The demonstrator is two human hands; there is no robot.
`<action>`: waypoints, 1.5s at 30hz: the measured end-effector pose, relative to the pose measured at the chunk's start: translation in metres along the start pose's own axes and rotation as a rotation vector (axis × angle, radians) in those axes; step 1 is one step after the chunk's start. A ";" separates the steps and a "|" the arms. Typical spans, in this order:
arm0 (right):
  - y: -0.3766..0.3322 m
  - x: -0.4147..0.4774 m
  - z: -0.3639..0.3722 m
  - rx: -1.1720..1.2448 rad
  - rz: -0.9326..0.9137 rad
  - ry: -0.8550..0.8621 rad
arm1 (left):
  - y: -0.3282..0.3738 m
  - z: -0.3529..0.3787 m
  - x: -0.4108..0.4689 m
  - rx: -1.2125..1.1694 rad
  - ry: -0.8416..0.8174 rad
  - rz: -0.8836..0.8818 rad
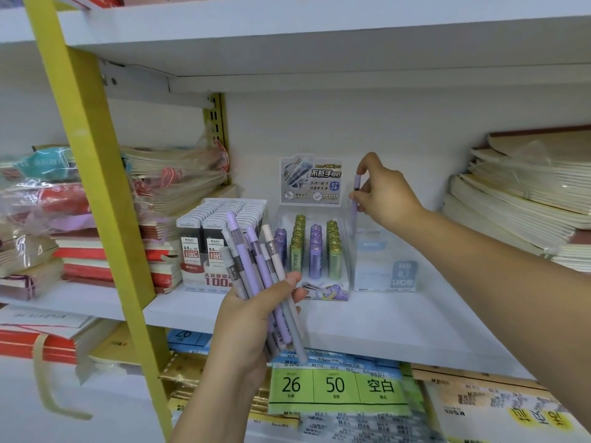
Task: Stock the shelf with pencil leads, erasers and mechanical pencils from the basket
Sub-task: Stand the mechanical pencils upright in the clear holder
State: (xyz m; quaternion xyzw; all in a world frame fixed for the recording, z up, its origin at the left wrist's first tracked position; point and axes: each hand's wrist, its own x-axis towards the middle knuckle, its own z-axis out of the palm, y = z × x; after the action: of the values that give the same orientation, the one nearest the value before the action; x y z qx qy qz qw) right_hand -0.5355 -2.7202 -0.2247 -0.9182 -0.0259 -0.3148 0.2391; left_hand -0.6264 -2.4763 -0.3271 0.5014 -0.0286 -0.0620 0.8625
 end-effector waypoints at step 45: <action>-0.111 -0.226 -0.073 0.803 0.164 -0.266 | 0.029 0.031 -0.135 0.257 -0.328 -0.060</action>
State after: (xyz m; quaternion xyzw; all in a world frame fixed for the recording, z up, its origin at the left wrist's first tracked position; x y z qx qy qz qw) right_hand -0.7800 -2.6317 -0.2610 -0.7838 -0.1040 -0.1385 0.5964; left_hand -0.7613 -2.4706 -0.2852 0.5912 -0.1612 -0.1643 0.7730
